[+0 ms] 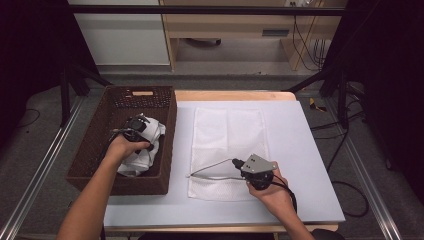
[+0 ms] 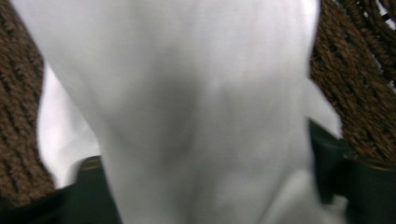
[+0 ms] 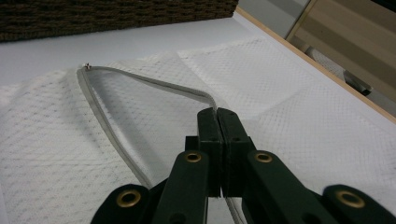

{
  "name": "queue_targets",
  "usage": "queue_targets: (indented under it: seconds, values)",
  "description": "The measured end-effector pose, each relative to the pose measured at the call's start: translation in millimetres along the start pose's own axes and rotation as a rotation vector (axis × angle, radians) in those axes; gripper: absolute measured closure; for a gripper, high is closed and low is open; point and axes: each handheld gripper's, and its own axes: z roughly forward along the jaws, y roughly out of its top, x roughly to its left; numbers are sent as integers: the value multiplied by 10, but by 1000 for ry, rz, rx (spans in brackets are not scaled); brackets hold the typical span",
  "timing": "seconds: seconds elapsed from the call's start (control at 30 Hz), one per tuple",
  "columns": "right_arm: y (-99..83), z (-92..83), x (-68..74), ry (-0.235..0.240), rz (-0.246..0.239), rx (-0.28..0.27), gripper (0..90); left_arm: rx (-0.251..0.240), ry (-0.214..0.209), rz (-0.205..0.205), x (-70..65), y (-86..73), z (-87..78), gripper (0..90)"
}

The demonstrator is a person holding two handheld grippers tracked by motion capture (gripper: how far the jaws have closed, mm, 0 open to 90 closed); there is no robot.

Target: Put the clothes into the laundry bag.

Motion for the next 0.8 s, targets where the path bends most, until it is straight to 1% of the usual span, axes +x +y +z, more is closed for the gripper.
queue_targets:
  seconds: [0.03, 0.1, 0.13, 0.2, 0.23, 0.33, 0.37, 0.4, 0.47, 0.53, 0.57, 0.6, 0.63, 0.7, 0.73, 0.77, 0.8]
  values:
    - [0, -1, -1, 1, 1, 0, 894, 3, 6, 5, 2, -4, -4, 490]
    - [0, 3, -7, 0, -1, -1, 894, 6, 8, 14, -2, -2, -25, 569]
    - [-1, 5, -10, 2, 2, -1, 895, 7, 14, 19, -10, 3, -39, 625]
    - [-6, 13, -20, 9, 11, -2, 895, 3, 34, 35, -30, 10, -90, 687]
    - [-11, 17, -27, 13, 18, -2, 895, -11, 44, 40, -42, 11, -125, 715]
    - [-30, 28, -47, 30, 48, -2, 895, -62, 65, 60, -69, -1, -270, 739]
    - [-34, 28, -49, 34, 57, -1, 895, -84, 71, 57, -76, -11, -325, 740]
    - [-38, 26, -54, 35, 59, -1, 895, -107, 77, 51, -87, -24, -379, 742]
    - [-45, 26, -65, 42, 64, -3, 895, -142, 91, 57, -106, -51, -492, 744]
    - [-46, 27, -64, 44, 64, -2, 896, -181, 94, 55, -120, -83, -601, 745]
    - [-46, 27, -64, 44, 64, -2, 896, -181, 94, 55, -120, -83, -601, 746]
    - [-46, 34, -61, 54, 73, -5, 896, -211, 100, 62, -139, -112, -694, 747]
    - [-44, 36, -59, 55, 75, -5, 895, -223, 108, 71, -154, -126, -734, 747]
    - [-44, 43, -59, 68, 90, -8, 895, -245, 111, 79, -180, -155, -798, 748]
    - [-44, 43, -59, 68, 90, -8, 895, -245, 111, 79, -180, -155, -798, 748]
    - [-46, 47, -69, 73, 97, -9, 896, -262, 111, 85, -191, -182, -852, 749]
    - [-46, 47, -69, 73, 97, -9, 896, -262, 111, 85, -191, -182, -852, 750]
